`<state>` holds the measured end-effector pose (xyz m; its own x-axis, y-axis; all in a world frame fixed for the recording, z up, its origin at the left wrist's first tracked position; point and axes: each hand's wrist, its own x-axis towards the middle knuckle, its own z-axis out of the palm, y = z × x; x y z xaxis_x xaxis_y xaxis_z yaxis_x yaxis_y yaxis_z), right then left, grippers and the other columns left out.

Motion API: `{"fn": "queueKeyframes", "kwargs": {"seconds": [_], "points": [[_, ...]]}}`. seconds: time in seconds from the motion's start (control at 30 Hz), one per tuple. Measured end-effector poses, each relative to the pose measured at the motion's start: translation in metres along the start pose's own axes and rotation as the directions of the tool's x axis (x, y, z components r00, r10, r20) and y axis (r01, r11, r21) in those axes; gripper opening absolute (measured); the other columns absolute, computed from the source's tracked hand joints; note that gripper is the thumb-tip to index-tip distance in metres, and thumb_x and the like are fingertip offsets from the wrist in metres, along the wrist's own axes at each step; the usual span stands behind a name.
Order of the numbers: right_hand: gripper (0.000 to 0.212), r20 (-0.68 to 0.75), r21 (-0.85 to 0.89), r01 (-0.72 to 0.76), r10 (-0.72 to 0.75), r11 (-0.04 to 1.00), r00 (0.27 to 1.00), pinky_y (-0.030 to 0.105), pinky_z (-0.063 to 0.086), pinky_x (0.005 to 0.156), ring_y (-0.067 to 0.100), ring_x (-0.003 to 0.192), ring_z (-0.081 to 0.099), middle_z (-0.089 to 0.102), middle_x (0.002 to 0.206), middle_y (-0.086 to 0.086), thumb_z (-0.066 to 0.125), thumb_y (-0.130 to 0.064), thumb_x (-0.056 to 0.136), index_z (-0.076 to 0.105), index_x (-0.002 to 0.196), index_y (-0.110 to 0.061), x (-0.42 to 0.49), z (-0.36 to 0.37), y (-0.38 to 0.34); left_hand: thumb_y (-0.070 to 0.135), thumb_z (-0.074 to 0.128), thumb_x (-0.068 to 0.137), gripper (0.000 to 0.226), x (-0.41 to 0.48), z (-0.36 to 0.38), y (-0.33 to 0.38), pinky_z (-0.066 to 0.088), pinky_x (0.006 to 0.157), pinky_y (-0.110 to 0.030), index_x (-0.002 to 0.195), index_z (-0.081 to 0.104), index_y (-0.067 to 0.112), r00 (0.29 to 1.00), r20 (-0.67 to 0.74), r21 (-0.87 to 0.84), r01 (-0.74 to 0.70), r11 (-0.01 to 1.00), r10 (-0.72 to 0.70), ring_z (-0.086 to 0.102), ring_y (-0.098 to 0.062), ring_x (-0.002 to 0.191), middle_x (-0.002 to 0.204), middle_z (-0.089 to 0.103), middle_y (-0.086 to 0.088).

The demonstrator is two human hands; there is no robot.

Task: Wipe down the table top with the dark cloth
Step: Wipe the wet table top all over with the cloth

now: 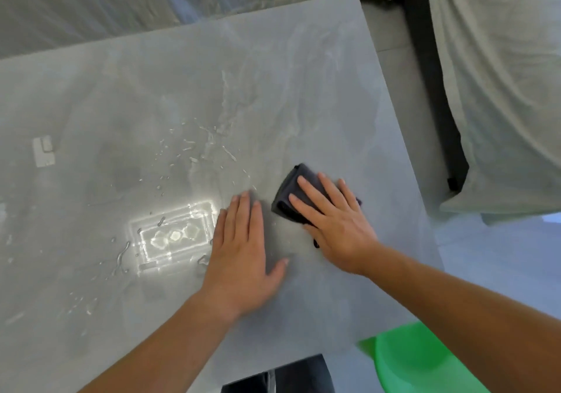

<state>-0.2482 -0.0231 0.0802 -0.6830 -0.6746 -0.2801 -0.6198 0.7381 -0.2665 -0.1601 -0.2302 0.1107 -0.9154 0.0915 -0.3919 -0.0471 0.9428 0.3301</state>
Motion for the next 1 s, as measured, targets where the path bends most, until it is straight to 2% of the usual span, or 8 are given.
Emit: {"fn": "queueKeyframes", "kwargs": {"seconds": [0.07, 0.2, 0.27, 0.47, 0.57, 0.7, 0.87, 1.0], "points": [[0.052, 0.015, -0.013, 0.034, -0.034, 0.999, 0.999, 0.052, 0.006, 0.123, 0.030, 0.153, 0.008, 0.014, 0.166, -0.005, 0.030, -0.040, 0.102, 0.031, 0.153, -0.033, -0.003, -0.008, 0.027, 0.068, 0.032, 0.086, 0.101, -0.008, 0.003, 0.003, -0.008, 0.121, -0.045, 0.158, 0.003, 0.004, 0.999, 0.018, 0.026, -0.043, 0.999, 0.043, -0.016, -0.029, 0.152, 0.166, -0.012, -0.016], [0.052, -0.097, 0.147, -0.335, 0.350, 0.931, 0.932, 0.049, -0.002, 0.124, 0.027, 0.154, -0.003, 0.003, 0.167, -0.009, 0.034, -0.034, 0.106, 0.023, 0.156, -0.036, 0.026, -0.022, 0.048, 0.068, 0.029, 0.086, 0.099, -0.011, 0.011, 0.013, -0.012, 0.120, -0.044, 0.158, 0.000, 0.005, 0.997, 0.027, 0.033, -0.077, 0.996, 0.076, -0.021, -0.030, 0.151, 0.165, -0.017, -0.016], [0.053, -0.127, 0.165, -0.409, 0.431, 0.897, 0.893, 0.046, -0.005, 0.124, 0.027, 0.154, -0.005, 0.002, 0.167, -0.007, 0.034, -0.033, 0.106, 0.022, 0.157, -0.035, 0.012, -0.010, 0.028, 0.067, 0.032, 0.089, 0.099, -0.011, 0.013, 0.020, -0.015, 0.120, -0.044, 0.158, -0.006, 0.007, 0.995, 0.026, 0.028, -0.093, 0.995, 0.092, -0.026, -0.029, 0.149, 0.164, -0.022, -0.016], [0.054, 0.017, -0.015, -0.096, 0.096, 0.995, 0.995, 0.052, 0.006, 0.123, 0.029, 0.154, 0.005, 0.012, 0.167, -0.005, 0.031, -0.041, 0.101, 0.028, 0.155, -0.034, -0.084, 0.024, 0.009, 0.065, 0.036, 0.090, 0.098, -0.019, 0.018, 0.035, -0.014, 0.121, -0.046, 0.158, -0.004, 0.008, 0.988, 0.048, 0.031, -0.149, 0.988, 0.147, -0.026, -0.030, 0.149, 0.163, -0.022, -0.016], [0.055, -0.077, 0.008, -0.251, 0.251, 0.968, 0.965, 0.055, 0.011, 0.122, 0.032, 0.152, 0.013, 0.015, 0.166, -0.003, 0.033, -0.040, 0.099, 0.028, 0.154, -0.036, -0.062, 0.005, 0.047, 0.065, 0.034, 0.092, 0.096, -0.026, 0.023, 0.038, -0.016, 0.120, -0.046, 0.157, -0.009, 0.010, 0.984, 0.090, 0.060, -0.158, 0.986, 0.152, -0.030, -0.029, 0.148, 0.162, -0.028, -0.016], [0.054, -0.087, 0.163, -0.537, 0.554, 0.828, 0.828, 0.046, -0.006, 0.124, 0.025, 0.154, -0.008, -0.004, 0.168, -0.006, 0.029, -0.036, 0.106, 0.013, 0.158, -0.037, -0.037, -0.010, 0.057, 0.064, 0.033, 0.094, 0.093, -0.032, 0.031, 0.049, -0.014, 0.121, -0.047, 0.157, -0.009, 0.010, 0.984, 0.081, 0.038, -0.161, 0.986, 0.158, -0.032, -0.028, 0.147, 0.162, -0.028, -0.015], [0.057, -0.057, 0.129, -0.388, 0.397, 0.913, 0.916, 0.045, 0.000, 0.124, 0.025, 0.154, 0.003, 0.008, 0.166, -0.008, 0.030, -0.046, 0.099, 0.026, 0.155, -0.037, -0.113, 0.024, 0.018, 0.062, 0.037, 0.092, 0.093, -0.029, 0.042, 0.073, -0.012, 0.122, -0.047, 0.158, -0.001, 0.011, 0.987, 0.033, -0.005, -0.155, 0.988, 0.155, -0.026, -0.028, 0.150, 0.164, -0.021, -0.015], [0.056, -0.064, 0.094, -0.355, 0.361, 0.930, 0.930, 0.047, 0.004, 0.124, 0.027, 0.153, 0.009, 0.013, 0.166, -0.008, 0.031, -0.045, 0.099, 0.029, 0.154, -0.036, -0.106, 0.016, 0.049, 0.062, 0.039, 0.089, 0.089, -0.023, 0.054, 0.086, -0.006, 0.123, -0.048, 0.157, 0.013, 0.010, 0.991, 0.011, 0.026, -0.133, 0.991, 0.133, -0.014, -0.031, 0.153, 0.166, -0.008, -0.019]]}}
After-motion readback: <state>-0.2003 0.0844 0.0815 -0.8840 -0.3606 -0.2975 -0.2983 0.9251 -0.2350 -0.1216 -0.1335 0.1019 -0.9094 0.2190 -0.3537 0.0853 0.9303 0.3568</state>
